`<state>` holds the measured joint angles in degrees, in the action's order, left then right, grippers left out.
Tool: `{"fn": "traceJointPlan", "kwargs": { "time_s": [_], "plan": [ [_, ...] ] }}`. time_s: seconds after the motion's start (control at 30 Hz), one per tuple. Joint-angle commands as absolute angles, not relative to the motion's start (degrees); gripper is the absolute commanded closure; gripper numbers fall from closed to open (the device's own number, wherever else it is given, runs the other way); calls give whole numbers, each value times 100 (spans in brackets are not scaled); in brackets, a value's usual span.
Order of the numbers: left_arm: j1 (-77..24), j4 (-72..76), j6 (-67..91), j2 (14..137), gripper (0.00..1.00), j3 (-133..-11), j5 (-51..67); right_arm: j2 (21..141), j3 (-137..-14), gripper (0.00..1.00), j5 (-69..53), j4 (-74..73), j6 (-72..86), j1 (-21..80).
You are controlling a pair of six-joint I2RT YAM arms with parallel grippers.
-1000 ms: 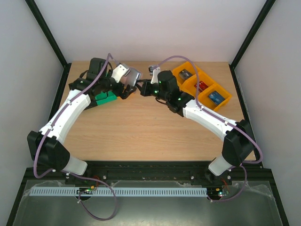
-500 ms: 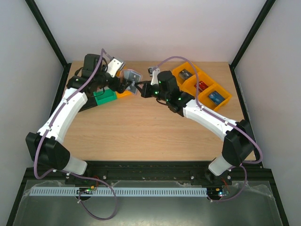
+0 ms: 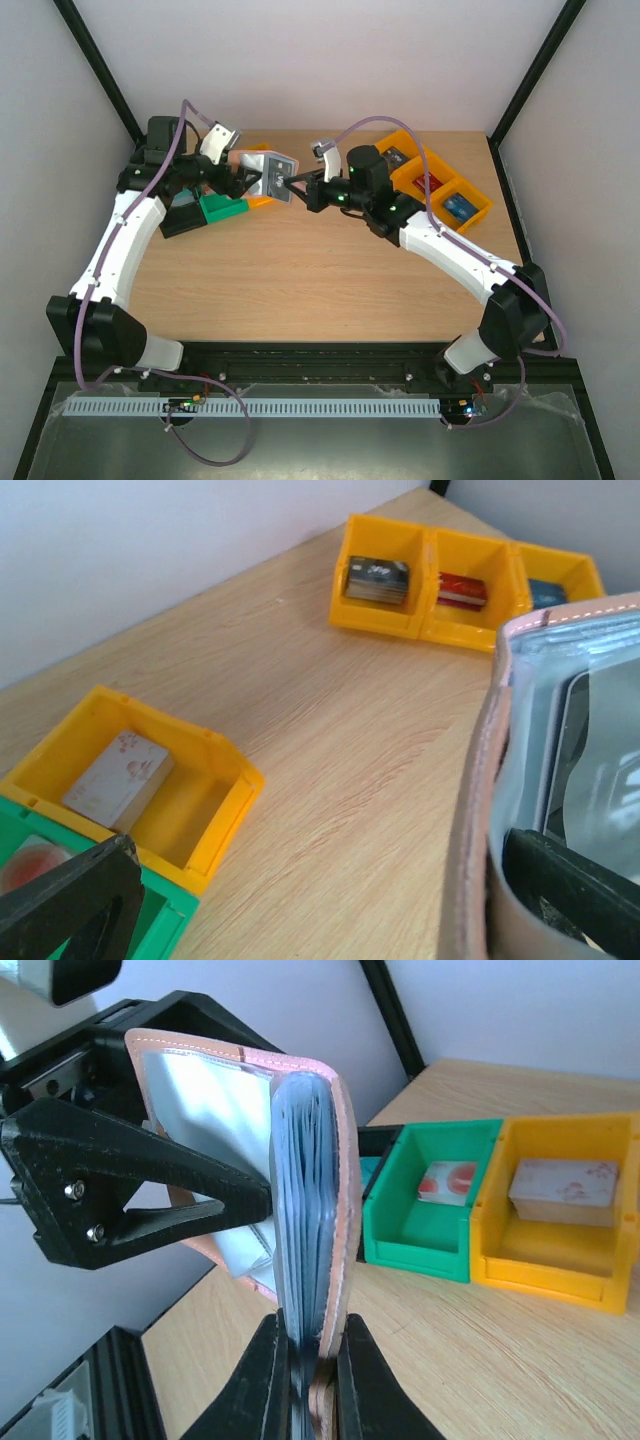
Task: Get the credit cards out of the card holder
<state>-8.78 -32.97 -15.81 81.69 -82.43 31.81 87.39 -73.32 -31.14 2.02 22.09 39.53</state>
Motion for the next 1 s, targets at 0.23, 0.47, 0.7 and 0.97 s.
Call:
{"fn": "traceJointPlan", "kwargs": {
  "time_s": [0.23, 0.47, 0.7, 0.97],
  "plan": [
    [-424, -3706, -1871, 7758, 1, -8068, 4232, 8253, -7241, 98, -4408, 304, 1472, 3665],
    [-202, -3468, -1696, 7689, 0, -7758, 4011, 8347, -7274, 98, -3790, -26, 1665, 3463],
    [-135, -3262, -1499, 7581, 1, -7613, 3660, 8635, -7549, 98, -1902, -873, 1705, 3463],
    [-138, -3173, -1323, 7520, 1, -7559, 3412, 9128, -7826, 99, -2, -1772, 1902, 3542]
  ]
}}
